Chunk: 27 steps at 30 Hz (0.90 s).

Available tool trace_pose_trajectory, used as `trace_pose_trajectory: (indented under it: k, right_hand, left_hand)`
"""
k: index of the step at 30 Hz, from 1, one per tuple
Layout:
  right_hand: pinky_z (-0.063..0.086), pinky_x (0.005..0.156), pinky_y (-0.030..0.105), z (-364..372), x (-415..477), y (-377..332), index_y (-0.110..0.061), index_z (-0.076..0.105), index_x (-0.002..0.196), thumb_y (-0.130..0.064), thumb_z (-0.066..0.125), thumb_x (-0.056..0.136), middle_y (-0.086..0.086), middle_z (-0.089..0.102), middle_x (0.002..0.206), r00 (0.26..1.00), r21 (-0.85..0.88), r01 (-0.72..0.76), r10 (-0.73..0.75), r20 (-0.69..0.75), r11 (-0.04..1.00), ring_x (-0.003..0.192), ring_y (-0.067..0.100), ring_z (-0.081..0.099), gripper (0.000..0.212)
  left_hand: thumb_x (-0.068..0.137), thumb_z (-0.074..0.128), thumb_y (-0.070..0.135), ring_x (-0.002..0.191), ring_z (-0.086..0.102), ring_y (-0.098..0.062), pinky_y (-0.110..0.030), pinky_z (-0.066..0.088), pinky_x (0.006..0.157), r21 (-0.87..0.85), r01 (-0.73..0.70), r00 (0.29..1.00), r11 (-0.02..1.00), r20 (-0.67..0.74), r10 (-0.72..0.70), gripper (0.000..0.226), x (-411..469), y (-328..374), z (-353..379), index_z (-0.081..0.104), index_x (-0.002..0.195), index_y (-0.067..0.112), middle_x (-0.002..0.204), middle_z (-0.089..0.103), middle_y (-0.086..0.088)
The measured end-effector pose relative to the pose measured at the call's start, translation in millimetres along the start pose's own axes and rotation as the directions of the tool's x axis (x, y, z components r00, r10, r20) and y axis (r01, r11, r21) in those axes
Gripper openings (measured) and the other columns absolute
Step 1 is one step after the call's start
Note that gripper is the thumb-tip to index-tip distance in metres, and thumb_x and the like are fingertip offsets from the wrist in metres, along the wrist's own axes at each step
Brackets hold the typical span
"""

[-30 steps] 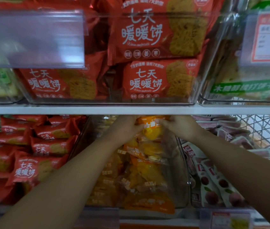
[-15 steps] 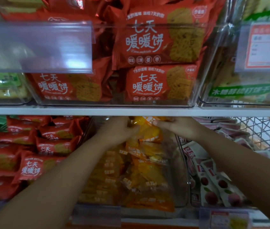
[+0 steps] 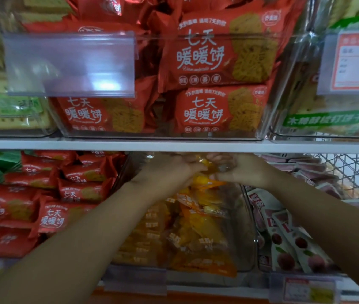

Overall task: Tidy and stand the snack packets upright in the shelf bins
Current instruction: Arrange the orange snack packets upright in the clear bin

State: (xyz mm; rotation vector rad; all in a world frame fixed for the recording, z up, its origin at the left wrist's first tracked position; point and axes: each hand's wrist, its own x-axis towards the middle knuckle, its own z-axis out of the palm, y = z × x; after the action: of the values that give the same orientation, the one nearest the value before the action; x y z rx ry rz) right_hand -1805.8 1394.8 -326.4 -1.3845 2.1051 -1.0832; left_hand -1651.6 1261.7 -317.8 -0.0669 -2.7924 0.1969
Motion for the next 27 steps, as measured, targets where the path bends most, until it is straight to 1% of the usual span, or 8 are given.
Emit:
trace_pose_trajectory:
  k: [3, 6, 10, 13, 18, 21, 24, 27]
  right_hand:
    - [0.037, 0.081, -0.002, -0.8, -3.4, 1.8, -0.018, 0.061, 0.112, -0.009, 0.078, 0.073, -0.006, 0.061, 0.11, 0.999, -0.071, 0.051, -0.05, 0.016, 0.996, 0.097, 0.001, 0.056, 0.044]
    - [0.04, 0.09, 0.011, -0.5, -2.8, 4.7, -0.023, 0.061, 0.109, -0.014, 0.08, 0.071, -0.008, 0.061, 0.112, 0.997, -0.116, 0.062, -0.058, 0.041, 0.991, 0.106, 0.006, 0.056, 0.043]
    - [0.039, 0.087, 0.007, -0.4, -3.3, 6.1, -0.028, 0.062, 0.107, -0.02, 0.082, 0.07, -0.008, 0.062, 0.116, 0.998, -0.125, 0.054, -0.051, 0.027, 0.991, 0.109, 0.005, 0.056, 0.042]
    - [0.039, 0.087, 0.009, -0.1, -5.3, 3.9, -0.033, 0.06, 0.105, -0.024, 0.082, 0.069, -0.011, 0.06, 0.115, 0.996, -0.178, 0.081, -0.072, 0.053, 0.981, 0.109, 0.004, 0.054, 0.043]
    - [0.031, 0.074, -0.007, -3.7, -3.9, -0.9, -0.021, 0.057, 0.119, -0.024, 0.078, 0.074, -0.011, 0.057, 0.108, 0.991, -0.272, 0.118, -0.13, -0.027, 0.955, 0.098, -0.001, 0.05, 0.049]
    - [0.031, 0.069, 0.006, -2.2, 0.4, 1.9, -0.017, 0.063, 0.105, -0.024, 0.073, 0.079, -0.009, 0.058, 0.1, 0.977, -0.464, 0.153, -0.205, -0.063, 0.872, 0.095, 0.004, 0.052, 0.029]
    - [0.033, 0.07, 0.017, -3.1, 1.5, 8.2, -0.022, 0.063, 0.085, -0.026, 0.067, 0.083, -0.012, 0.057, 0.087, 0.984, -0.572, 0.087, -0.158, -0.076, 0.816, 0.087, 0.006, 0.055, 0.006]
    - [0.034, 0.072, 0.02, -2.0, 6.9, 8.3, -0.022, 0.062, 0.081, -0.026, 0.065, 0.083, -0.011, 0.056, 0.083, 0.993, -0.598, 0.045, -0.102, -0.062, 0.8, 0.084, 0.007, 0.053, 0.006]
  left_hand:
    - [0.09, 0.059, 0.033, 0.113, 0.055, -0.018, -0.035, 0.047, 0.089, -0.081, 0.117, 0.986, 0.99, 0.131, -0.106, 0.045, 7.0, 6.2, 15.0, 0.044, 0.133, 0.031, 0.134, 0.05, 0.007]
    - [0.087, 0.062, 0.038, 0.103, 0.059, -0.013, -0.035, 0.05, 0.083, -0.202, 0.262, 0.957, 0.944, 0.182, -0.226, 0.04, 0.8, 3.4, 25.1, 0.047, 0.123, 0.031, 0.119, 0.057, 0.011]
    - [0.088, 0.057, 0.044, 0.107, 0.058, -0.014, -0.035, 0.049, 0.088, -0.059, 0.336, 0.9, 0.94, 0.314, -0.302, 0.031, -3.6, -1.1, 25.5, 0.053, 0.118, 0.037, 0.118, 0.06, 0.011]
    - [0.093, 0.05, 0.037, 0.107, 0.058, -0.02, -0.034, 0.048, 0.086, -0.055, 0.317, 0.929, 0.947, 0.219, -0.298, 0.026, 7.6, 3.1, 21.5, 0.055, 0.119, 0.037, 0.117, 0.062, 0.004]
    - [0.09, 0.06, 0.031, 0.112, 0.054, -0.021, -0.032, 0.042, 0.089, -0.16, 0.307, 0.948, 0.938, -0.036, -0.317, 0.034, 21.9, 5.9, 19.9, 0.055, 0.122, 0.022, 0.12, 0.059, 0.0]
    - [0.084, 0.067, 0.033, 0.105, 0.057, -0.019, -0.029, 0.042, 0.083, -0.156, 0.266, 0.959, 0.951, -0.057, -0.278, 0.027, 26.1, 8.0, 28.4, 0.058, 0.107, 0.023, 0.108, 0.062, 0.003]
    - [0.083, 0.066, 0.044, 0.11, 0.057, -0.02, -0.032, 0.044, 0.091, -0.178, 0.371, 0.922, 0.912, -0.045, -0.384, 0.041, 21.5, 6.0, 29.4, 0.058, 0.117, 0.023, 0.115, 0.063, 0.002]
    - [0.081, 0.071, 0.034, 0.095, 0.061, -0.015, -0.034, 0.048, 0.089, -0.422, 0.345, 0.917, 0.838, -0.039, -0.397, 0.024, 6.4, -3.4, 18.7, 0.065, 0.101, 0.022, 0.099, 0.066, 0.003]
